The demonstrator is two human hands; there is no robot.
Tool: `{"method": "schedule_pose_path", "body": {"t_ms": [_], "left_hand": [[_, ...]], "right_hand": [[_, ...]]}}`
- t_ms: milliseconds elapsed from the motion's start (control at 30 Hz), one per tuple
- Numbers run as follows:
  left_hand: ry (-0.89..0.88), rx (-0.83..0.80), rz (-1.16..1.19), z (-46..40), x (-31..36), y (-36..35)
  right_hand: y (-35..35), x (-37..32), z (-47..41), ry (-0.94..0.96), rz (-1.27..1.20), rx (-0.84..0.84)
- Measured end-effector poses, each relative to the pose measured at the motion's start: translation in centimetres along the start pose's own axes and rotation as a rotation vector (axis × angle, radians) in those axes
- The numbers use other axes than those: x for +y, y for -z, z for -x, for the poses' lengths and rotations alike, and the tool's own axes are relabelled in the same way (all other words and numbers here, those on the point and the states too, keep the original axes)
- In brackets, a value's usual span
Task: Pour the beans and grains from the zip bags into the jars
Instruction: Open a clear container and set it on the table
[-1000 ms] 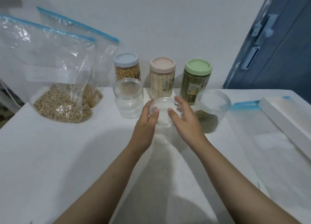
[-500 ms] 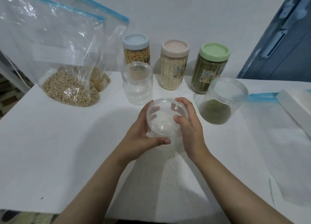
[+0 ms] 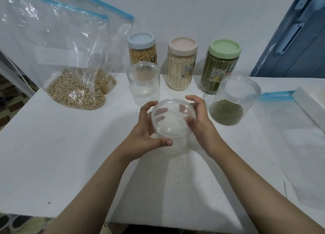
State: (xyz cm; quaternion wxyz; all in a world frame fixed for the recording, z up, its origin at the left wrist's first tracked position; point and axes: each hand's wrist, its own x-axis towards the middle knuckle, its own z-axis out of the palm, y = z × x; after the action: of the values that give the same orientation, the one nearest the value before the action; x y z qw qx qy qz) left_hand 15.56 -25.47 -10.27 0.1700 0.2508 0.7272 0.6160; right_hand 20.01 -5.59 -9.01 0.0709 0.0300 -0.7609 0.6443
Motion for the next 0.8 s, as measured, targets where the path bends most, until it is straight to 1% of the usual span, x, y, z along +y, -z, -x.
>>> {"method": "schedule_pose_path", "body": {"t_ms": [67, 167, 233, 333, 467, 600, 700, 800], "left_hand": [[-0.010, 0.000, 0.005, 0.0, 0.0, 0.0], [-0.034, 0.001, 0.005, 0.0, -0.1, -0.1], [-0.036, 0.012, 0.018, 0.1, -0.3, -0.1], [-0.028, -0.017, 0.026, 0.0, -0.5, 0.1], [-0.029, -0.035, 0.032, -0.1, -0.4, 0.2], [-0.032, -0.034, 0.041, -0.2, -0.6, 0.2], [-0.036, -0.041, 0.044, -0.2, -0.7, 0.3], [-0.035, -0.046, 0.046, -0.3, -0.8, 0.5]], "right_hand": [[0.2, 0.1, 0.5, 0.018, 0.028, -0.013], [0.9, 0.4, 0.8, 0.026, -0.086, -0.049], [1.0, 0.5, 1.0, 0.057, -0.095, -0.015], [1.0, 0.9, 1.1, 0.019, -0.144, 0.066], [0.3, 0.3, 1.3, -0.004, -0.095, 0.045], [0.6, 1.0, 1.3, 0.013, -0.130, 0.085], [0.6, 0.8, 1.3, 0.025, -0.084, 0.021], [0.4, 0.9, 1.3, 0.016, -0.113, -0.012]]}}
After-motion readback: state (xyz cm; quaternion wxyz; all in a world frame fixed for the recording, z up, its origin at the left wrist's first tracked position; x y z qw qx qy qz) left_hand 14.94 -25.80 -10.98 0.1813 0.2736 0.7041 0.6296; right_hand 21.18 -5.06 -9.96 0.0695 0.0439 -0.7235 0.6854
